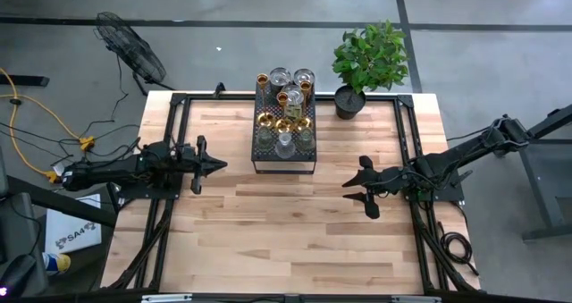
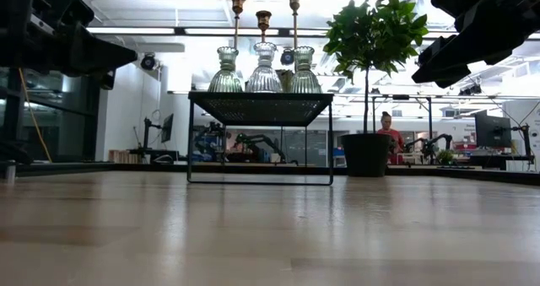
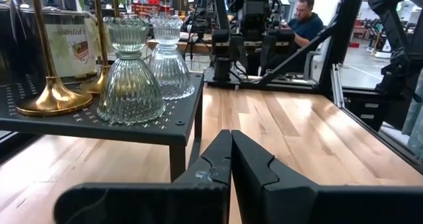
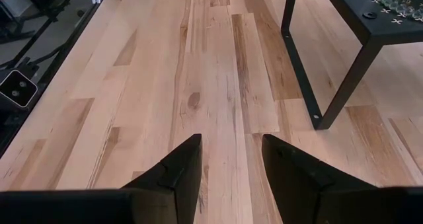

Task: Pick & Place candle stick holders
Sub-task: Return to Home Position

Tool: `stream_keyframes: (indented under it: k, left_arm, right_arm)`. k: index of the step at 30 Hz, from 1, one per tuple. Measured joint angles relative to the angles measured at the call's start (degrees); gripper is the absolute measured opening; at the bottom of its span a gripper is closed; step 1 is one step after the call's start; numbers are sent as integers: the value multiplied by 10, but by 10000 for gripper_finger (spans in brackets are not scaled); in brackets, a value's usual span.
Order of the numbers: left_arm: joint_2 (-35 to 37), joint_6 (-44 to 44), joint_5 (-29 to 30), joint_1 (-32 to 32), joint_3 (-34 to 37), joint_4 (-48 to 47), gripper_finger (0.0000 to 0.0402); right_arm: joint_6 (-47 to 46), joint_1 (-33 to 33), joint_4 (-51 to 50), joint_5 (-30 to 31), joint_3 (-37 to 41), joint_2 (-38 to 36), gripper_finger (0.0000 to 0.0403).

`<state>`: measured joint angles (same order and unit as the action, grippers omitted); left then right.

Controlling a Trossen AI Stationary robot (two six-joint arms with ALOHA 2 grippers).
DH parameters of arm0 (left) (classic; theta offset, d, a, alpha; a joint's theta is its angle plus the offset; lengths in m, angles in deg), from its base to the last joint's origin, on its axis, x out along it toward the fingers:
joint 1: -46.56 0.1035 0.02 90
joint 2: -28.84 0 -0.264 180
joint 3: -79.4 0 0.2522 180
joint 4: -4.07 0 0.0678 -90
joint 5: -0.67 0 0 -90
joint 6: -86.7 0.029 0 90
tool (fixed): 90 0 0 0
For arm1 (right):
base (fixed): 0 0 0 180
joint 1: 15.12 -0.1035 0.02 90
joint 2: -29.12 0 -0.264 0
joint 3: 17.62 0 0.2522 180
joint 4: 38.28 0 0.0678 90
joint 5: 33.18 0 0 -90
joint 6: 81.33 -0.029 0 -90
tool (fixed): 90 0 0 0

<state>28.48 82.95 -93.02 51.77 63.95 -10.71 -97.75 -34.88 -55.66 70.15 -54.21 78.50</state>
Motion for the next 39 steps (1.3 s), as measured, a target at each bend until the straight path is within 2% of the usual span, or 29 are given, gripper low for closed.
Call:
stream_keyframes:
  k: [39]
  left_arm:
    - [0, 0, -2, 0, -1, 9, 0]
  right_arm:
    - [0, 0, 0, 0, 0, 0, 150]
